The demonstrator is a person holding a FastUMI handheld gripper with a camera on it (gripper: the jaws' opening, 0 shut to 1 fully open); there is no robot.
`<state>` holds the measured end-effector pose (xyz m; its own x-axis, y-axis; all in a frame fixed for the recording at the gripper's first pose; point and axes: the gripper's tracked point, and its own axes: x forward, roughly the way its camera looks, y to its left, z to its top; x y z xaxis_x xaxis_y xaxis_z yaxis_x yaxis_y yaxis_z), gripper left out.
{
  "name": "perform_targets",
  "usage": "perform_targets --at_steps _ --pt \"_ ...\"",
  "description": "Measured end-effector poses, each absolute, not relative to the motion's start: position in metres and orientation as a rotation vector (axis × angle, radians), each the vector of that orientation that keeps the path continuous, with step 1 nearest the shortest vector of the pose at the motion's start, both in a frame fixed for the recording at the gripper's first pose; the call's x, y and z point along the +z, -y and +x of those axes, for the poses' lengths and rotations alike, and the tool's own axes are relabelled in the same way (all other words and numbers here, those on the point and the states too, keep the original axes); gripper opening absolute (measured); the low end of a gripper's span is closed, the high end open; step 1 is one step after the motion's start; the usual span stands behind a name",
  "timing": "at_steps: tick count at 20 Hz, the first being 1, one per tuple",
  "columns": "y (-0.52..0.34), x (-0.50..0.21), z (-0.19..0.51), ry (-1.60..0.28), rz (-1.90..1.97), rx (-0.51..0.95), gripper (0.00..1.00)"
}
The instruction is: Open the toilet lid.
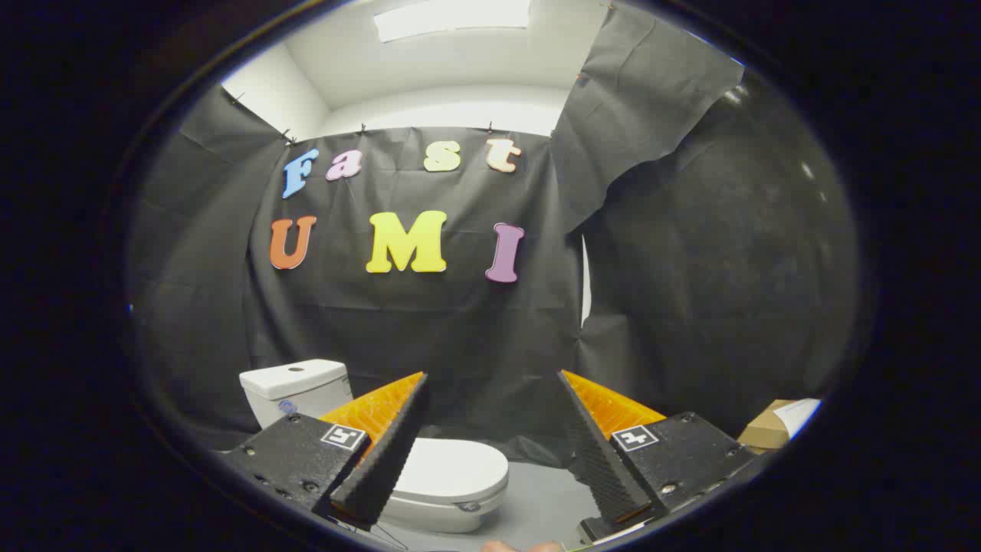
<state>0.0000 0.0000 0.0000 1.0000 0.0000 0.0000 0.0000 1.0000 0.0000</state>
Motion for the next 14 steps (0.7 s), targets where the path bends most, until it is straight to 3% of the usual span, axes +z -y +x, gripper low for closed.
perform_targets --at_steps 14 --pt "-0.0072 0.003 0.0003 0.002 0.009 0.0 1.0"
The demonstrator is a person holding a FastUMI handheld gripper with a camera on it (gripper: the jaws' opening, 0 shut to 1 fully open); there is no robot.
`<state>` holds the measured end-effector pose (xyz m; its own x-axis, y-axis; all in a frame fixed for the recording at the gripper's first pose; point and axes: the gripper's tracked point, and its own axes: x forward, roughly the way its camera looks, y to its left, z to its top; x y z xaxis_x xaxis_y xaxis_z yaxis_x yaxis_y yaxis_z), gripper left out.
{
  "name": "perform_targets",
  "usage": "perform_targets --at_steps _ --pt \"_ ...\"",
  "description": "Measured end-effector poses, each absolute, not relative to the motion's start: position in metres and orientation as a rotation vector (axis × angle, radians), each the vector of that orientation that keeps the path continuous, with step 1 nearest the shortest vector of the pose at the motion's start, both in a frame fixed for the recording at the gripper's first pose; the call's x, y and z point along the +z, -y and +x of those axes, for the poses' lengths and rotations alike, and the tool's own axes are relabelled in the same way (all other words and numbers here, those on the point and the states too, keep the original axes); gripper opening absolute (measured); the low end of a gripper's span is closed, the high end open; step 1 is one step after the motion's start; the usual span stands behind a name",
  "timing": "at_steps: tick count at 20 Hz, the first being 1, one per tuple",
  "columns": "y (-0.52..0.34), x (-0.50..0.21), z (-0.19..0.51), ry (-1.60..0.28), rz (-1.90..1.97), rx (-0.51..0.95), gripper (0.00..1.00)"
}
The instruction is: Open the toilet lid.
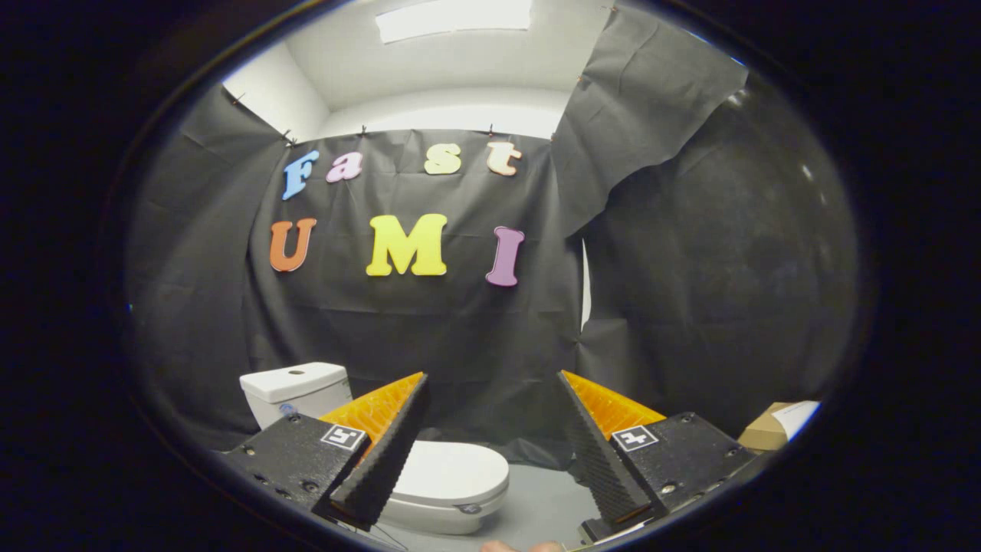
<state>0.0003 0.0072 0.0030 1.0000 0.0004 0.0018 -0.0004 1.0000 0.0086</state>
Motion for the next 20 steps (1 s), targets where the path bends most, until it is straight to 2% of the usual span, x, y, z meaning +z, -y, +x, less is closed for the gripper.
perform_targets --at_steps 14,17,20 --pt "-0.033 -0.04 0.048 -0.123 0.116 0.031 1.0" --pt "-0.053 -0.08 0.06 -0.2 0.142 0.072 1.0" --pt "-0.065 -0.161 0.063 -0.406 0.214 0.072 1.0"
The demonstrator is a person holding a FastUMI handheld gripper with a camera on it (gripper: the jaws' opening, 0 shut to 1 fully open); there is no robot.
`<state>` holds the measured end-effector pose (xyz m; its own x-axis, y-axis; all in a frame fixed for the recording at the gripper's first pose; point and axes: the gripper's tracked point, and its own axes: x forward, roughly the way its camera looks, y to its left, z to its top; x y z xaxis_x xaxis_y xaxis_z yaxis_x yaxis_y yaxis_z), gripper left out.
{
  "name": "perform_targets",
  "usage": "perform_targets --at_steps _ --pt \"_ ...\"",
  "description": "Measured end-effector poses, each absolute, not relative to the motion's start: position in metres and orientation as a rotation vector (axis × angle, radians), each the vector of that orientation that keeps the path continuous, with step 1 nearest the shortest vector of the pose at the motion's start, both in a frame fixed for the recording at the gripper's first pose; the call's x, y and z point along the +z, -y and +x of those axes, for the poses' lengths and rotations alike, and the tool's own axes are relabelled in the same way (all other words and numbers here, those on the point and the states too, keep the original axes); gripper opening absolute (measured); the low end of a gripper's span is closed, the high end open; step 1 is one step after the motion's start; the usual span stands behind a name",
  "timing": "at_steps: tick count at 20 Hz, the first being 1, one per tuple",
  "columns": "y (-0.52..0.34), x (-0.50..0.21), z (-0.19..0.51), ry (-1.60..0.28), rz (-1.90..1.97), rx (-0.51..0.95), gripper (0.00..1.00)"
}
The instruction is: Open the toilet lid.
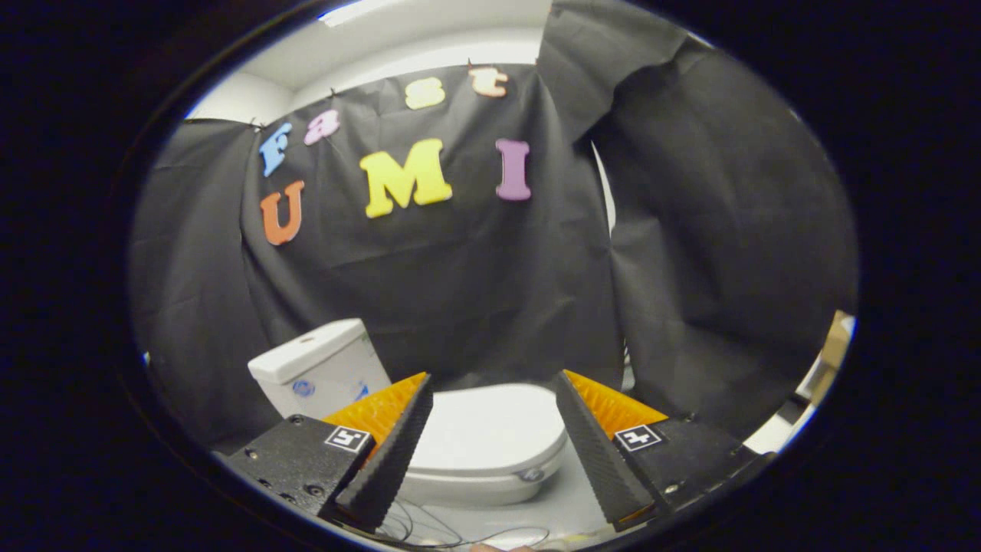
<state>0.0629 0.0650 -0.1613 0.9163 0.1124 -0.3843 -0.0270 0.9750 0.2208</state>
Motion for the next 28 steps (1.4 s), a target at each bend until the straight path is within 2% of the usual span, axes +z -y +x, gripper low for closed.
perform_targets --at_steps 3,15,22,28 --pt "-0.078 -0.205 0.067 -0.537 0.288 0.101 1.0" --pt "-0.077 -0.297 0.078 -0.786 0.489 0.082 1.0" --pt "-0.077 -0.354 0.076 -0.893 0.61 0.069 1.0" --pt "-0.07 -0.38 0.085 -0.899 0.773 0.025 0.99"
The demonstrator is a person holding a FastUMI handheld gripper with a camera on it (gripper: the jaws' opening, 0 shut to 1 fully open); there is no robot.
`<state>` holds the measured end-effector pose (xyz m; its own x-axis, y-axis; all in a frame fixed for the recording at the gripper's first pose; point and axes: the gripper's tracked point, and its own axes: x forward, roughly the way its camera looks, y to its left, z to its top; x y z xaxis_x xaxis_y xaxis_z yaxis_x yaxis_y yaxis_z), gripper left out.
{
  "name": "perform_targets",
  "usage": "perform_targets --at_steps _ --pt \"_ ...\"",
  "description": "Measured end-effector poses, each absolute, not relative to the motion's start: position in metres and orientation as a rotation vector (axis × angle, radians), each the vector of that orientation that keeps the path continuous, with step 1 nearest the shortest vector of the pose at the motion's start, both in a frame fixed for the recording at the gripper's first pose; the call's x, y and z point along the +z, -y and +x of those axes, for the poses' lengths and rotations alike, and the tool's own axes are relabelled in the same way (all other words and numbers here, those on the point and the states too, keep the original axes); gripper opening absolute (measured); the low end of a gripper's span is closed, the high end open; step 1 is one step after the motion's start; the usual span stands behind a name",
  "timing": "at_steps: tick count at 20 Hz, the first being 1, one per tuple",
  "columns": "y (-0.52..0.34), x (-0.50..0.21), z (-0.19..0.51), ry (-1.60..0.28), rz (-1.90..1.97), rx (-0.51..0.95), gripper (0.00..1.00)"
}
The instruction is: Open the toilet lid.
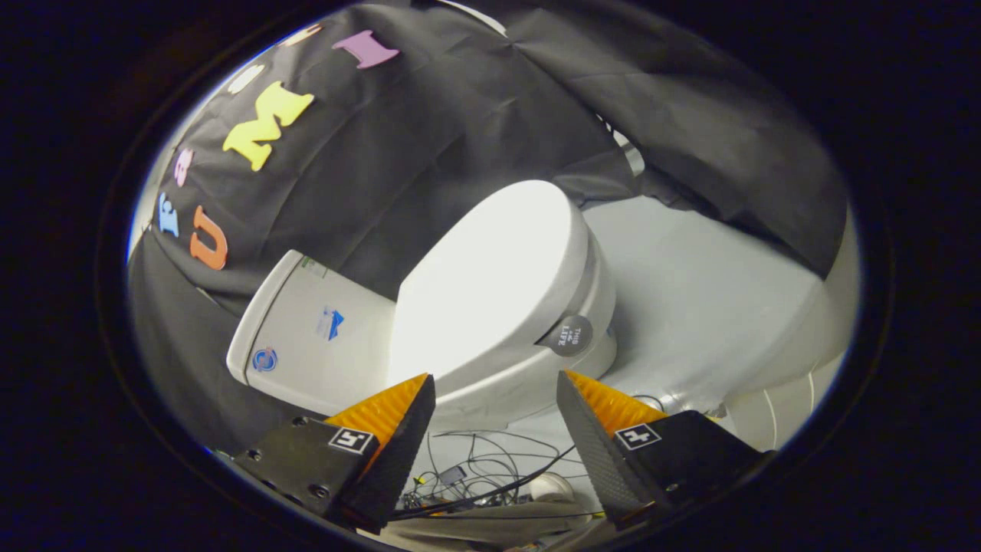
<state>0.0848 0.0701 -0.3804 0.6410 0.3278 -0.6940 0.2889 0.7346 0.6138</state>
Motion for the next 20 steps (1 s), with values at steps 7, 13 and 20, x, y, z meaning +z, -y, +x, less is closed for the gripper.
perform_targets --at_steps 7,13,20 --pt "-0.05 -0.418 0.101 -0.878 0.973 -0.07 0.96" --pt "-0.038 -0.443 0.119 -0.897 0.999 -0.095 0.87" --pt "-0.034 -0.466 0.131 -0.936 1.057 -0.09 0.65"
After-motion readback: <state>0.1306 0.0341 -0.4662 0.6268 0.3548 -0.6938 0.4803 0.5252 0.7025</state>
